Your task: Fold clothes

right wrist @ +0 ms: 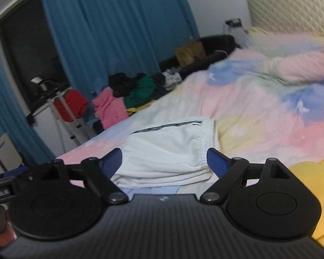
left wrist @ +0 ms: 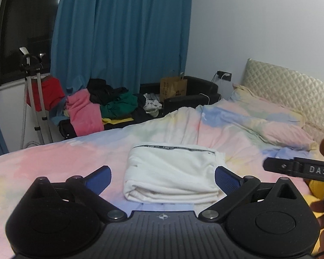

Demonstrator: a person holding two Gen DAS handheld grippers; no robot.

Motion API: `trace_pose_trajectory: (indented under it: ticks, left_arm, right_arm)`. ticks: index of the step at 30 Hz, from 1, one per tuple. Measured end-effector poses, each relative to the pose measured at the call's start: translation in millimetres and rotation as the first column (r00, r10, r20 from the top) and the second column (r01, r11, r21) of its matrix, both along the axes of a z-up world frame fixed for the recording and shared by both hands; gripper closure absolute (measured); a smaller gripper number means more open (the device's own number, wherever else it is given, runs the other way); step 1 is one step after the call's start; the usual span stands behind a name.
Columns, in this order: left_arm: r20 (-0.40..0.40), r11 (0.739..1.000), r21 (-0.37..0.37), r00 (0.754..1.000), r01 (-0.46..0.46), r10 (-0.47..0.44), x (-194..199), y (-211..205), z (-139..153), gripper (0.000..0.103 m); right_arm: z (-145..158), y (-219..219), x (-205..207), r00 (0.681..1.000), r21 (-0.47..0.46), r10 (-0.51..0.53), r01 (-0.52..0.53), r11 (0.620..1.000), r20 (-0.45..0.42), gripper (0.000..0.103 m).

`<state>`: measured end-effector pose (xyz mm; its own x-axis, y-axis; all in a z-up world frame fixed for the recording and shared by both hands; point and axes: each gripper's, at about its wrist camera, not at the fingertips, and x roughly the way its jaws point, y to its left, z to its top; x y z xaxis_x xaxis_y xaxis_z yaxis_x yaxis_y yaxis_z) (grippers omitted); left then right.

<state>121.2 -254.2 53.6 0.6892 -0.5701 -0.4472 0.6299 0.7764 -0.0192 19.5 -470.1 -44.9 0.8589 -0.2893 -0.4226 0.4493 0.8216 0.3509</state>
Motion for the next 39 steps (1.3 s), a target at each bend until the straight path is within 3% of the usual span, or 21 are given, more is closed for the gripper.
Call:
trace_pose_trajectory:
  ticks: [4,8,17,22,34,39]
  left_arm:
    - [0.023,1.0,-0.01,1.0,-0.02,0.02,-29.8,18.7,-7.6,0.0]
    - [0.016,0.995,-0.083,0.999,-0.047,0.049,-54.4,51.4,-16.3,0.0]
    - [0.015,0.987,-0.128,0.995,-0.093,0.096,-69.2,92.8,-41.8,0.0]
    - [0.03,0.99,-0.115,0.996,-0.085,0.089,-61.9,95.9,-61.5,0.0]
    - [0.052,0.997,-0.033,0.996,-0.074,0.076,-55.8,70.7,-83.7,0.0]
    - [0.055,0.996,-0.032,0.995,-0.085,0.087,-55.6,71.2,-83.5,0.0]
  right_arm:
    - [0.7,28.7,-18.0,0.999,-0.072,0.04,-0.038,0.997,0.021,0.016]
    - [-6.7,53.6,-33.7,0.998,-0.147,0.055,-0.049,0.988,0.039,0.016]
    - [-51.2,88.6,-35.5,0.996,-0.261,0.054,-0.034,0.965,0.07,0.016]
    - [-72.9,101.2,-25.0,0.999,-0.285,0.039,-0.029,0.958,0.03,0.016]
    - [-85.7,113.0,-18.9,1.0,-0.323,-0.003,-0.001,0.946,-0.011,0.016]
    - [-86.2,111.5,-17.7,1.0,-0.324,-0.009,0.003,0.946,-0.02,0.016]
